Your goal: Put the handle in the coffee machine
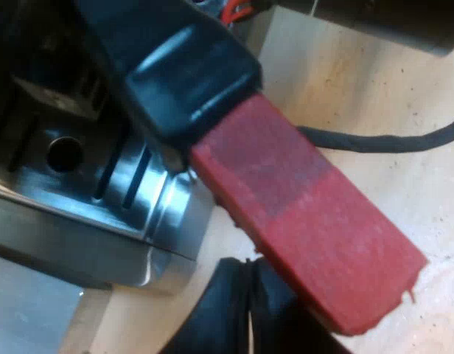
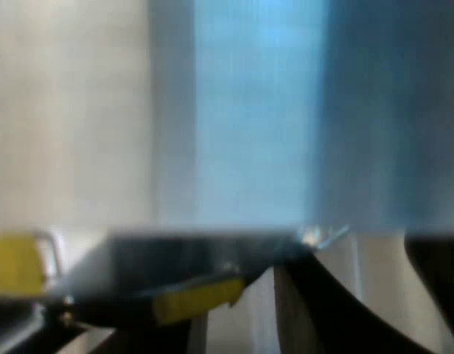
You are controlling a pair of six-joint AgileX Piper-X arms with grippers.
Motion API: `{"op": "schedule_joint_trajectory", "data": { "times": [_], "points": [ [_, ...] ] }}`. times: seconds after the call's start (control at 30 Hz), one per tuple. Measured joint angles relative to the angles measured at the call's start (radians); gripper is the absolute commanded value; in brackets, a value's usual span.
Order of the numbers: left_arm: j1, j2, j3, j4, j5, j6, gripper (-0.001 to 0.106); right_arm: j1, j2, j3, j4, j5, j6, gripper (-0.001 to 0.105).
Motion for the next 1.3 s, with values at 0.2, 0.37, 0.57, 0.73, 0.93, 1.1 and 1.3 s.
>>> {"op": "schedule_joint_trajectory", "data": {
  "times": [0.2, 0.37, 0.57, 0.73, 0.93, 1.1, 1.3],
  "points": [
    [-0.006, -0.008, 0.003, 0.000, 0.000, -0.001, 0.000, 0.021, -0.072, 0.064, 0.090, -0.053, 0.058, 0.028],
    [-0.009, -0.008, 0.005, 0.000, 0.015, -0.033, 0.000, 0.039, -0.125, 0.122, 0.130, -0.081, 0.083, 0.028],
    [-0.012, -0.008, 0.012, -0.032, 0.035, -0.163, 0.000, 0.129, -0.296, 0.372, 0.155, -0.082, 0.152, 0.028],
    [-0.012, -0.008, 0.015, -0.058, 0.045, -0.236, 0.000, 0.168, -0.373, 0.467, 0.155, -0.082, 0.152, 0.028],
    [-0.014, -0.039, 0.041, -0.092, 0.053, -0.405, 0.000, 0.251, -0.553, 0.551, 0.323, -0.086, 0.246, 0.028],
    [-0.061, -0.083, 0.089, -0.149, 0.053, -0.465, 0.000, 0.290, -0.682, 0.551, 0.564, -0.206, 0.387, 0.028],
    [-0.104, -0.100, 0.107, -0.191, 0.036, -0.541, 0.000, 0.319, -0.815, 0.553, 0.773, -0.238, 0.455, 0.028]
  ]
}}
